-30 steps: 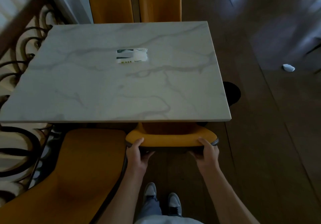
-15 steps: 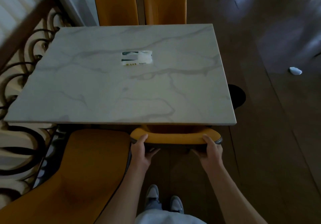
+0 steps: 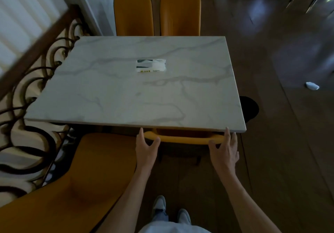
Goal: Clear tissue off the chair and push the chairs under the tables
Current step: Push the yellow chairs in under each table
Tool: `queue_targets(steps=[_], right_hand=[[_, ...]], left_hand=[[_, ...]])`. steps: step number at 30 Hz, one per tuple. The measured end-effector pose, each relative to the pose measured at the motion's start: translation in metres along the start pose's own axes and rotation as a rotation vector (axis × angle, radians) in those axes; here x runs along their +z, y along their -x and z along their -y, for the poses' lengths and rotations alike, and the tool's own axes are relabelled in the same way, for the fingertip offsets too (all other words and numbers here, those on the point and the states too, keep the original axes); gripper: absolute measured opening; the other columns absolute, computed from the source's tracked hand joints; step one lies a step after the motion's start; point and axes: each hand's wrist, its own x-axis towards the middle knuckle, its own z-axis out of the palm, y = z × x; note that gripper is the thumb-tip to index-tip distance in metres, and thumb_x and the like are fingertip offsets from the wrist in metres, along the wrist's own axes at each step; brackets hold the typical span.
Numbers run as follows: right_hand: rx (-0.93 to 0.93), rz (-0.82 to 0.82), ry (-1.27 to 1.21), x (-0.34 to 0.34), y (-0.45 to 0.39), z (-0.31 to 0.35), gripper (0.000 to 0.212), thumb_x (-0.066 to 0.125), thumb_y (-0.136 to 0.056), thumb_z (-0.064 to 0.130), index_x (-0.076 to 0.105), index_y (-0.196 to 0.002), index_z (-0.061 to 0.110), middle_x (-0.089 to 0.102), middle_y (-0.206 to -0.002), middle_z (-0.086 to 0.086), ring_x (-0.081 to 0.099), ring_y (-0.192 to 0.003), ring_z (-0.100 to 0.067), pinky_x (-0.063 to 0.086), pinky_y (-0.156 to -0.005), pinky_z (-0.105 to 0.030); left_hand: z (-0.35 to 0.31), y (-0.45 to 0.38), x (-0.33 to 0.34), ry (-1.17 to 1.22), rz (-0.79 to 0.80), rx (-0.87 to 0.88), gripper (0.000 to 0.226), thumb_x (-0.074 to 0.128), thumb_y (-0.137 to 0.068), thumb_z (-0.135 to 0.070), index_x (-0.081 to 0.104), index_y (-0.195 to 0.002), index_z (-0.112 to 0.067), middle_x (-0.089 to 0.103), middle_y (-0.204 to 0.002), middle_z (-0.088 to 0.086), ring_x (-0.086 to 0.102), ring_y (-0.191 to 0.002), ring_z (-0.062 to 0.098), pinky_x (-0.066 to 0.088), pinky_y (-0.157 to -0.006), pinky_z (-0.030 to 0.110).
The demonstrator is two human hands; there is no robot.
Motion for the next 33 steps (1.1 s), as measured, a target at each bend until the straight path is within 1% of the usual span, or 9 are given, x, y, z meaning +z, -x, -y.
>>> queue_targets(steps=[3,6,9,12,15,21,25,30,33], right_hand=[[-0.151,0.028,0.065,-0.004,0.014,0.012,0.074,0.05,-0.096,0.046,0.011,-0.156,0.028,0.005,-0.165,-0.009,0.004,-0.151,-0.029,0.007,-0.118,-0.058],[-0.341,0.021,0.135,-0.004,0.026,0.024,0.076,0.045,-0.096,0.051,0.006,-0.157,0.026,0.0,-0.166,-0.006,-0.003,-0.151,-0.028,-0.003,-0.118,-0.053],[-0.456,0.036,0.15,0.001,0.037,0.038,0.077,0.037,-0.095,0.059,0.003,-0.157,0.026,-0.002,-0.166,-0.003,-0.005,-0.151,-0.029,-0.004,-0.118,-0.054],[-0.52,0.07,0.139,0.012,0.052,0.056,0.079,0.032,-0.092,0.062,0.0,-0.156,0.028,-0.001,-0.166,-0.002,-0.005,-0.151,-0.028,-0.001,-0.119,-0.057],[-0.578,0.111,0.129,0.026,0.072,0.073,0.079,0.03,-0.092,0.064,-0.002,-0.155,0.029,-0.002,-0.166,-0.002,-0.006,-0.151,-0.027,0.0,-0.119,-0.059],[-0.708,0.216,0.124,0.068,0.134,0.125,0.08,0.023,-0.089,0.069,-0.01,-0.154,0.035,-0.008,-0.165,0.002,-0.012,-0.15,-0.021,-0.007,-0.12,-0.051],[-0.816,0.306,0.108,0.109,0.202,0.174,0.08,0.023,-0.089,0.068,-0.013,-0.153,0.037,-0.01,-0.164,0.006,-0.016,-0.149,-0.018,-0.011,-0.119,-0.048],[-1.025,0.468,0.085,0.171,0.312,0.234,0.077,0.022,-0.089,0.07,-0.015,-0.151,0.042,-0.013,-0.162,0.01,-0.018,-0.149,-0.015,-0.018,-0.115,-0.042],[-1.149,0.581,0.067,0.206,0.376,0.26,0.075,0.024,-0.09,0.07,-0.018,-0.148,0.047,-0.015,-0.162,0.013,-0.019,-0.149,-0.012,-0.018,-0.115,-0.04]], left_hand=[[-0.001,0.017,-0.012,-0.276,0.027,0.232,0.096,0.044,-0.082,-0.074,0.016,-0.16,-0.027,0.001,-0.169,0.006,0.0,-0.154,0.024,0.016,-0.121,0.049],[0.003,0.027,-0.032,-0.57,-0.029,0.439,0.088,0.035,-0.087,-0.076,0.007,-0.159,-0.034,-0.011,-0.168,0.0,-0.015,-0.153,0.019,0.006,-0.122,0.041],[0.003,0.037,-0.06,-0.721,-0.126,0.529,0.081,0.033,-0.093,-0.073,0.003,-0.159,-0.037,-0.013,-0.169,-0.001,-0.02,-0.153,0.016,0.002,-0.122,0.038],[0.003,0.047,-0.091,-0.769,-0.212,0.517,0.08,0.031,-0.094,-0.073,-0.002,-0.159,-0.038,-0.013,-0.169,-0.001,-0.021,-0.152,0.016,-0.002,-0.122,0.039],[0.007,0.058,-0.124,-0.741,-0.287,0.479,0.08,0.032,-0.095,-0.072,-0.005,-0.158,-0.04,-0.013,-0.168,0.0,-0.019,-0.153,0.017,-0.003,-0.123,0.04],[0.033,0.085,-0.207,-0.656,-0.436,0.397,0.081,0.032,-0.092,-0.072,0.005,-0.159,-0.035,-0.005,-0.169,0.002,-0.013,-0.154,0.019,-0.002,-0.123,0.04],[0.07,0.114,-0.281,-0.618,-0.535,0.321,0.082,0.036,-0.092,-0.071,0.007,-0.16,-0.034,-0.004,-0.169,0.002,-0.012,-0.154,0.018,-0.005,-0.122,0.037],[0.131,0.159,-0.379,-0.617,-0.699,0.168,0.083,0.034,-0.093,-0.071,0.01,-0.16,-0.03,-0.001,-0.169,0.004,-0.009,-0.155,0.02,0.001,-0.124,0.044],[0.165,0.187,-0.432,-0.584,-0.792,0.099,0.082,0.033,-0.093,-0.071,0.011,-0.16,-0.03,0.0,-0.169,0.002,-0.009,-0.155,0.019,0.001,-0.124,0.043]])
